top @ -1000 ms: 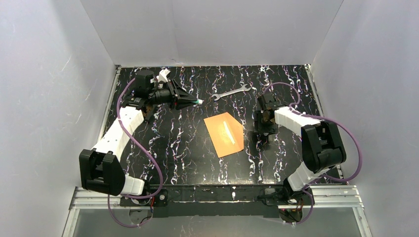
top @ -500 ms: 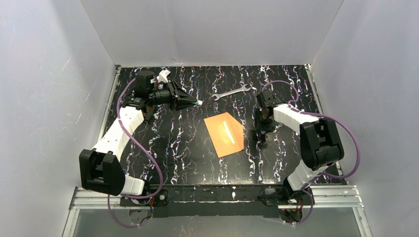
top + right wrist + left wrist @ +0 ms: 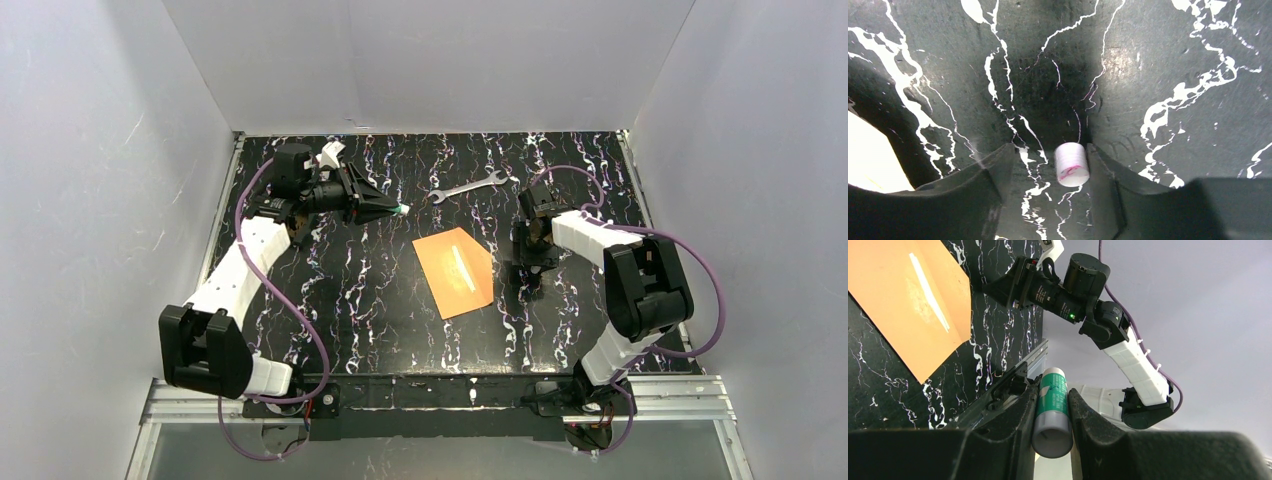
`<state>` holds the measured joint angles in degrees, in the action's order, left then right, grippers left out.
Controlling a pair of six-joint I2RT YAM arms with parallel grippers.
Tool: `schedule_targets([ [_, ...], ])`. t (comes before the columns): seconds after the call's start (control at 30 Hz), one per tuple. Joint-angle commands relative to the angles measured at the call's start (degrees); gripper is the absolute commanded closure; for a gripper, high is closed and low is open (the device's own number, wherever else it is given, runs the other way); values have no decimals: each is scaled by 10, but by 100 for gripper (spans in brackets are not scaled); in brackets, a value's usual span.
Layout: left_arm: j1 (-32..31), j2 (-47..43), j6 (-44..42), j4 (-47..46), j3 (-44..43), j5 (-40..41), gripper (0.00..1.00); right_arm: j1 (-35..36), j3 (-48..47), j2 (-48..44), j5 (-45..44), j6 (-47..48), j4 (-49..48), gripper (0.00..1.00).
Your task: Place the letter into the envelope and seal it
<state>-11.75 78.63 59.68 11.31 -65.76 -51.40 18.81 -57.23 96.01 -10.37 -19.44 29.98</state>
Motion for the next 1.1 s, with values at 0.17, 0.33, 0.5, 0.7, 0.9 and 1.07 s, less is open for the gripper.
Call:
schedule_targets([
  [0.17, -1, -41, -12, 10, 12, -6, 100, 3, 25, 47, -10, 19, -10, 25],
  [0.33, -9, -54, -46, 13, 12, -2, 100, 14, 38, 33, 11, -6, -17, 25],
  [0.5, -50, -56, -103, 51, 16, 35, 100, 14, 20, 0, 0, -46, -2, 22],
  [0.7, -128, -43, -159, 58, 14, 103, 100, 14, 16, -16, 7, -89, 9, 20],
  [0.9, -148, -35, -178, 63, 16, 122, 100, 11, 16, -2, 10, -119, 24, 19],
  [1.07, -149, -36, -191, 74, 17, 129, 100, 10, 1, 11, -25, -121, 39, 19],
])
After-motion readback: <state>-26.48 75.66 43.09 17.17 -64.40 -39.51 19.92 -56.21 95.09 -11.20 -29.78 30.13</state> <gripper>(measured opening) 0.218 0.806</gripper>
